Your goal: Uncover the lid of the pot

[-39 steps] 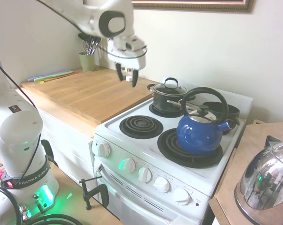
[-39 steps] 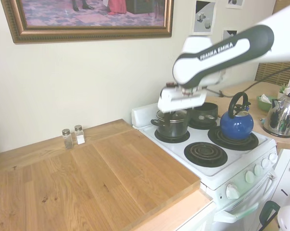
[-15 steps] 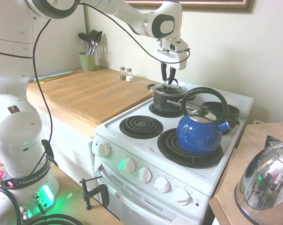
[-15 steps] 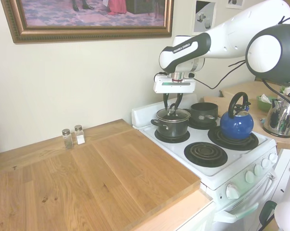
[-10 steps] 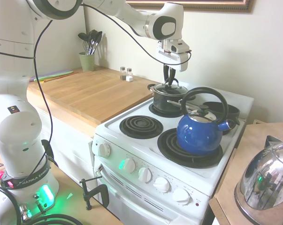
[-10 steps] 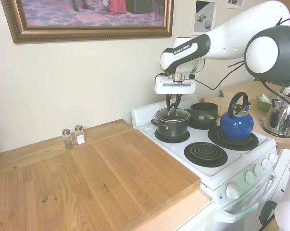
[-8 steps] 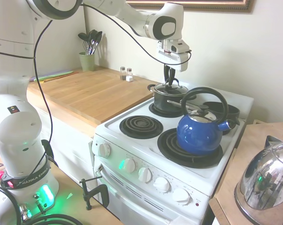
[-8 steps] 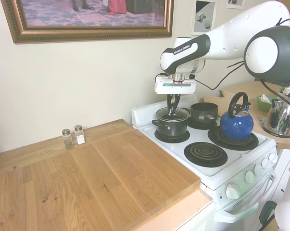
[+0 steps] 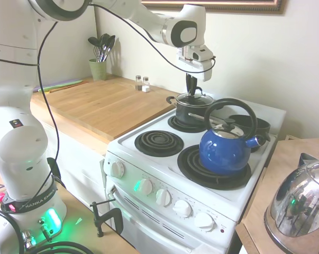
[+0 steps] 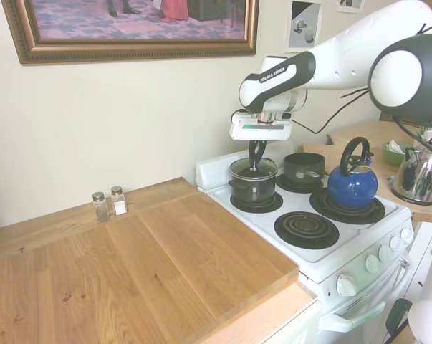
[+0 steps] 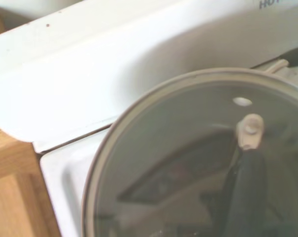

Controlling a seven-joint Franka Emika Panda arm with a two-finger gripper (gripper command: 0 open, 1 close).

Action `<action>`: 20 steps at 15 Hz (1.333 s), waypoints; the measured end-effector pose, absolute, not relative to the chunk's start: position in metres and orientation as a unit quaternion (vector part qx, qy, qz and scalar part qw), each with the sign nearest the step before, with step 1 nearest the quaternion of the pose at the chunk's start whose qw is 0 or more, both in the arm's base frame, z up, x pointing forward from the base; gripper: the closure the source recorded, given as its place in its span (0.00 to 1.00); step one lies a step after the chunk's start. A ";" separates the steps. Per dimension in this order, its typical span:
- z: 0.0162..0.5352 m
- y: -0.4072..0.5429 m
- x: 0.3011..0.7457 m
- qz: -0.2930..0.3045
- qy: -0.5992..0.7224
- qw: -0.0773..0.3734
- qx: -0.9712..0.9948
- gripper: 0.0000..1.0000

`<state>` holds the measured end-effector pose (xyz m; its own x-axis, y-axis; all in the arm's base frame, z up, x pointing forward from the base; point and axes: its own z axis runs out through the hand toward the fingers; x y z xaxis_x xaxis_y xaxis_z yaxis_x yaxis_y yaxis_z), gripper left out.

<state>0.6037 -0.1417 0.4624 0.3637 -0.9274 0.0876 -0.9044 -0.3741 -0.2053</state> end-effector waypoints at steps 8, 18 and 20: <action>0.527 -0.046 0.566 -0.167 0.498 0.039 -0.850 1.00; 0.435 0.145 0.604 -0.167 0.439 -0.077 -0.880 1.00; 0.417 0.156 0.612 -0.137 0.434 -0.082 -0.886 1.00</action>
<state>0.6117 0.1564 0.4167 0.5848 -0.7476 0.3149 -0.7927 -0.6090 0.0262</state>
